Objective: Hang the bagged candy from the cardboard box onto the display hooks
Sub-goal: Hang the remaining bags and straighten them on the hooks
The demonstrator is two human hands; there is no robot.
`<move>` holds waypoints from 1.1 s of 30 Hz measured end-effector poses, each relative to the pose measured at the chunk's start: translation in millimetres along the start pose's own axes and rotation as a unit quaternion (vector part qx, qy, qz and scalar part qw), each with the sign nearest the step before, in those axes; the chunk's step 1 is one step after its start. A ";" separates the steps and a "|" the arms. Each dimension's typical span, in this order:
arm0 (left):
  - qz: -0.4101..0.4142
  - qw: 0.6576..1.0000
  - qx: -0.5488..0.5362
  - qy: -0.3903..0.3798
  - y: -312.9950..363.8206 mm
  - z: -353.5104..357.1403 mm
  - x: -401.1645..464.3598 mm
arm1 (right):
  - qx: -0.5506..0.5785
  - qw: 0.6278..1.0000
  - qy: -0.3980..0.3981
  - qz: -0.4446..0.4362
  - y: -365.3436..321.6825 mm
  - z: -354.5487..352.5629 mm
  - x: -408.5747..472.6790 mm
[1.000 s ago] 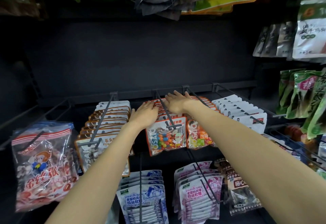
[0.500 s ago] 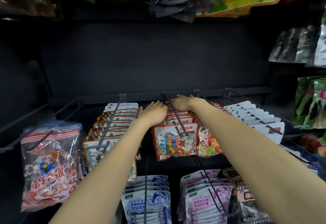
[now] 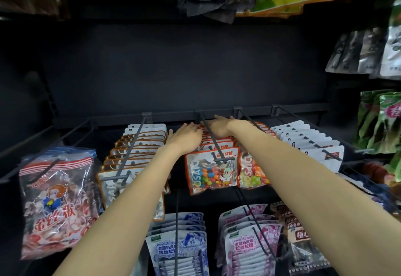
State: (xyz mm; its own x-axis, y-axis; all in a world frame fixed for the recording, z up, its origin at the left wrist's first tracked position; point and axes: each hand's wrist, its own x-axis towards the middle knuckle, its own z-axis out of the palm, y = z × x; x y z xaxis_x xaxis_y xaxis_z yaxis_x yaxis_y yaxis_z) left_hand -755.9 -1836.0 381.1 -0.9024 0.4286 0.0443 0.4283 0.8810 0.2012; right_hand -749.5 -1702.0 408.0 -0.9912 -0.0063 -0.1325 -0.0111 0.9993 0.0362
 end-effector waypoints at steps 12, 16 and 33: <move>0.000 0.999 -0.037 0.001 -2.1 3.0 -3.0 | -0.002 1.000 0.023 -0.002 -1.2 5.5 -13.6; 0.000 0.978 -0.175 0.110 3.5 -3.2 -15.2 | 0.013 0.998 0.065 0.025 -2.5 -2.1 -21.8; 0.122 0.960 -0.016 0.251 18.7 19.3 -101.1 | 0.088 0.896 0.433 -0.047 -12.4 70.0 -129.3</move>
State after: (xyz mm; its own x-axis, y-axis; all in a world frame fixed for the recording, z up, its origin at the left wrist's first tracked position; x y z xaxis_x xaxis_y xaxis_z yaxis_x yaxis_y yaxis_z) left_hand -655.8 -1859.0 361.6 -0.6874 0.4643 0.5584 0.6359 0.7563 0.1539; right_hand -612.0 -1711.0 355.3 -0.7186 -0.0405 0.6943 -0.1545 0.9827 -0.1026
